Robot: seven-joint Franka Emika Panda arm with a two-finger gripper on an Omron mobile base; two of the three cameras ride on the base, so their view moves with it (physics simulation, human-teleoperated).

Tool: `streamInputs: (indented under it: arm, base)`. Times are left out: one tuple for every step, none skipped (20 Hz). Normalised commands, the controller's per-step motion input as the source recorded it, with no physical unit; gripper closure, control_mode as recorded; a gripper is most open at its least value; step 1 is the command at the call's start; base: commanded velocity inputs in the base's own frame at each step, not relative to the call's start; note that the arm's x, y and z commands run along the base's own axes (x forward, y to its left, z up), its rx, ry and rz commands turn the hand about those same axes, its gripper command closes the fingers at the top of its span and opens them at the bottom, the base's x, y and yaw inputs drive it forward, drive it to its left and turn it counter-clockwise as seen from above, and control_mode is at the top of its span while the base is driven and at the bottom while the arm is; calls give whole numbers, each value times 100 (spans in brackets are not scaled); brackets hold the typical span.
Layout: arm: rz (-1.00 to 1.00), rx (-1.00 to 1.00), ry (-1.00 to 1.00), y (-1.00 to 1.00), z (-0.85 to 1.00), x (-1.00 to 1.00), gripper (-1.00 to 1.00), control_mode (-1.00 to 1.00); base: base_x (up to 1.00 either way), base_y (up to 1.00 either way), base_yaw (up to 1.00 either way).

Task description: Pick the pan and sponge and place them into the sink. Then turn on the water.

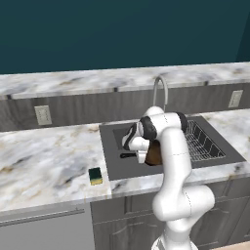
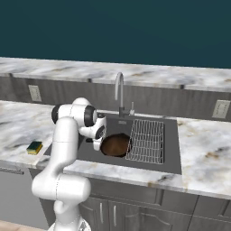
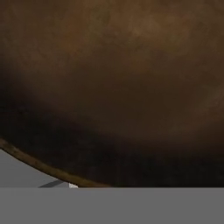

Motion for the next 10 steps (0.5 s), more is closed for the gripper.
streamInputs:
  arm:
    - [-1, 0, -2, 0, 5, -4, -100, -100]
    - [0, 0, -6, 0, 23, -26, -100, -100]
    - [-1, 0, -8, 0, 36, -34, -100, -100]
    - [-2, 0, -9, 0, 49, -36, -100, -100]
    - [-1, 0, -10, 0, 54, -43, -100, -100]
    - [0, 0, -9, 0, 51, -39, -100, -100]
    - [0, 0, -9, 0, 59, -45, -100, -100]
    - [0, 0, -10, 1, 63, -47, -100, -100]
    - [0, 0, -9, 2, 59, -38, -100, -100]
    - [0, 0, -7, 6, 58, -36, -100, -100]
  base:
    - [0, 0, 0]
    - [0, 0, 0]
    - [0, 0, 0]
    - [0, 0, 0]
    - [0, 0, 0]
    - [0, 0, 0]
    - [0, 0, 0]
    - [0, 0, 0]
    - [0, 0, 0]
    - [0, 0, 0]
